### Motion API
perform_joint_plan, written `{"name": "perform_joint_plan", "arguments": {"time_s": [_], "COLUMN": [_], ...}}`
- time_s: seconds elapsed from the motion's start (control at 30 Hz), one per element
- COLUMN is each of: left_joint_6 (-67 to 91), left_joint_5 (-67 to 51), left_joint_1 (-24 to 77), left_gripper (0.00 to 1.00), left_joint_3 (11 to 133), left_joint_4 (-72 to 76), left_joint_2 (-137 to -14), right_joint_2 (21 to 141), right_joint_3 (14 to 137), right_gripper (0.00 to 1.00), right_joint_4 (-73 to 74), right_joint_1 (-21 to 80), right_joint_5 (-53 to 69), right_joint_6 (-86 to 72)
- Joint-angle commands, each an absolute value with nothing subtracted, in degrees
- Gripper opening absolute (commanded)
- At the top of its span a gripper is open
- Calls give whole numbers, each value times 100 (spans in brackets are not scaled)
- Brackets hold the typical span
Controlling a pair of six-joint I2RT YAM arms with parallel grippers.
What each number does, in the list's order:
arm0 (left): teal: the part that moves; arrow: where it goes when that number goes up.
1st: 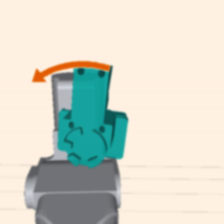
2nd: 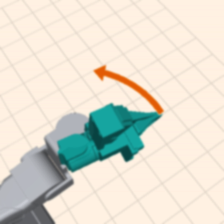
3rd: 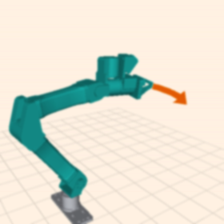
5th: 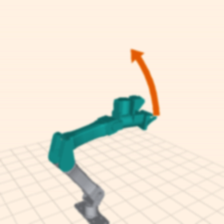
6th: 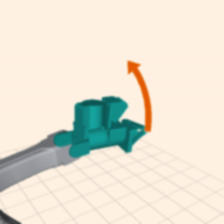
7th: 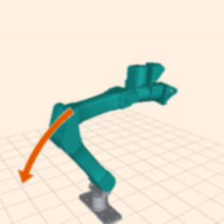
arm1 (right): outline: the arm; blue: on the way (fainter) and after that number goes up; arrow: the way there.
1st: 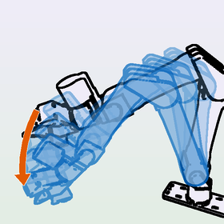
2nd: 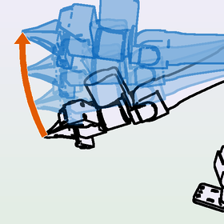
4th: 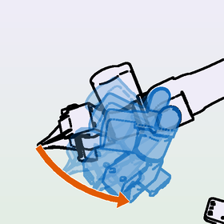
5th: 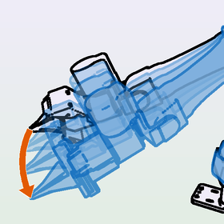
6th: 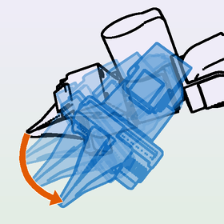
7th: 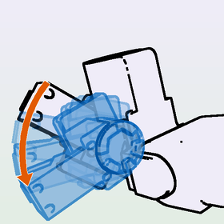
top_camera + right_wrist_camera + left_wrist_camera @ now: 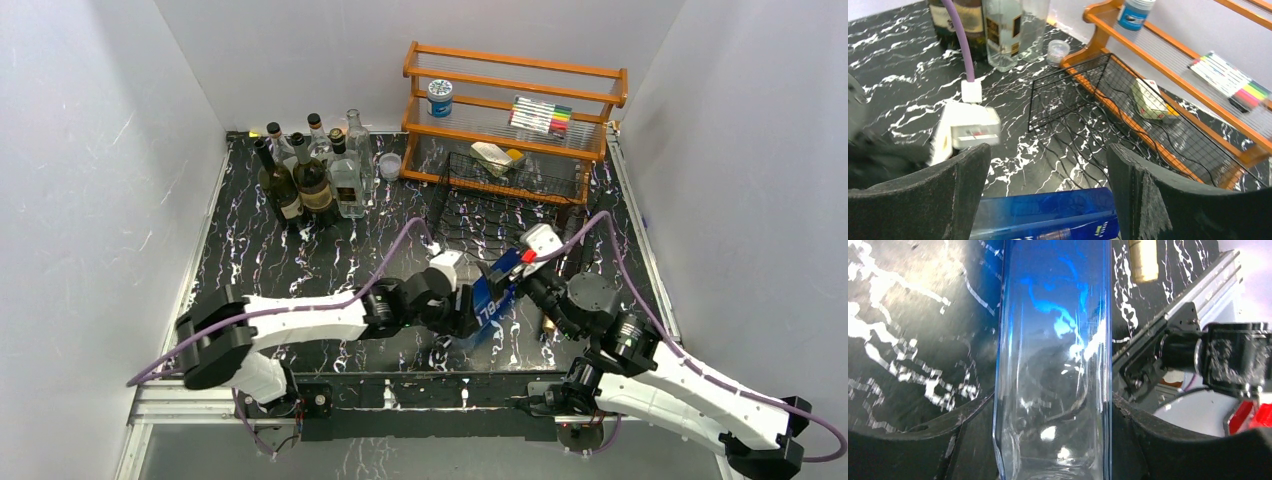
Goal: Take the wine bottle off the wine rack
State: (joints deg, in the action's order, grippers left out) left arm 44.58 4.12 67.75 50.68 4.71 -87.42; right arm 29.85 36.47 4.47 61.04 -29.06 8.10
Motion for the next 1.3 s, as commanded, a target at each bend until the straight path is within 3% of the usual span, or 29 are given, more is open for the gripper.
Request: {"name": "perform_joint_plan", "arguments": {"time_s": [0.0,0.2,0.37,0.5,0.6,1.1,1.23,1.27], "left_joint_6": [5012,5650,5806,5795,5736,5510,5454,5422], "left_joint_5": [710,1278,1205,1110,948,494,546,559], "left_joint_1": [6726,6593,6426,6398,6382,6361,6355,6353], "left_gripper": [21,2,3,2,2,5,10,12], "left_joint_3": [4663,4593,5023,5442,5654,6161,6348,6380], "left_joint_4": [-956,-2626,-3629,-4308,-4563,-4811,-4885,-4886], "left_joint_2": [-7632,-6281,-5865,-5848,-5833,-6090,-6189,-6202], "right_joint_2": [3146,3449,4168,4518,4976,6800,7097,7149], "right_joint_3": [3557,3104,2828,2327,2176,2764,2893,2876], "right_gripper": [95,93,92,95,96,98,93,87], "right_joint_4": [-27,-305,-809,-2049,-2795,-3757,-3893,-3995], "right_joint_1": [6113,6115,6117,6117,6117,6117,6115,6117], "right_joint_5": [-2111,-41,1068,1676,1864,2580,2952,2970], "right_joint_6": [1348,2706,3442,4044,4461,4965,4826,4769]}}
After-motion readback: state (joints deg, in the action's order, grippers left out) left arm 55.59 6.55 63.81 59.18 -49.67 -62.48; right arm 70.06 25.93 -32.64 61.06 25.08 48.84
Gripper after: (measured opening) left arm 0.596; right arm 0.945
